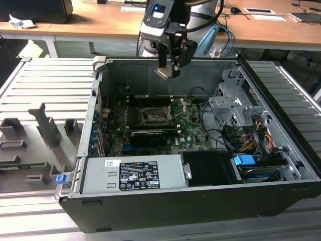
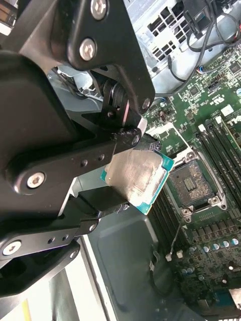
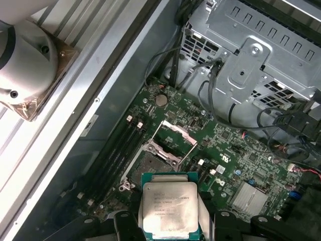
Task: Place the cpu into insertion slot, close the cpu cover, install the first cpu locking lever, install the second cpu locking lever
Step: 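Place the cpu into insertion slot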
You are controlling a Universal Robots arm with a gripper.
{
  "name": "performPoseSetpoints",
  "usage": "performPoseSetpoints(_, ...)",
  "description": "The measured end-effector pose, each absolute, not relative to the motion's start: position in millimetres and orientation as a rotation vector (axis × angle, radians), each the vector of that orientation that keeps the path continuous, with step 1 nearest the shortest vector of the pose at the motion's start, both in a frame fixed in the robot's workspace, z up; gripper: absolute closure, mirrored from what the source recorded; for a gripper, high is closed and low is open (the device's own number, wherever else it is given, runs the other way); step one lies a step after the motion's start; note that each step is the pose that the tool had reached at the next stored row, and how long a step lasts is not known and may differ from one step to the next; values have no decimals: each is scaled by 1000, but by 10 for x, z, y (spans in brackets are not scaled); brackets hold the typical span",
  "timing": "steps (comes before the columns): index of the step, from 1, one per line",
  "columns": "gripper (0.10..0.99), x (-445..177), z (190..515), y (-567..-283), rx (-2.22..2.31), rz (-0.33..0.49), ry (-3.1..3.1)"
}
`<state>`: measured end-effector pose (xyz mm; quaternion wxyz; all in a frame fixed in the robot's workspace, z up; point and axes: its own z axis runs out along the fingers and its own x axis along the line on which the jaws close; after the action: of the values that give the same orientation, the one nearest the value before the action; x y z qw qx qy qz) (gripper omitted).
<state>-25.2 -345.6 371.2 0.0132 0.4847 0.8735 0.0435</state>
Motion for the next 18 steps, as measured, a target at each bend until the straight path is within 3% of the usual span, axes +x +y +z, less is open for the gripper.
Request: performPoseSetpoints(18,557,-252,3683,-3456,1577,134,2681)
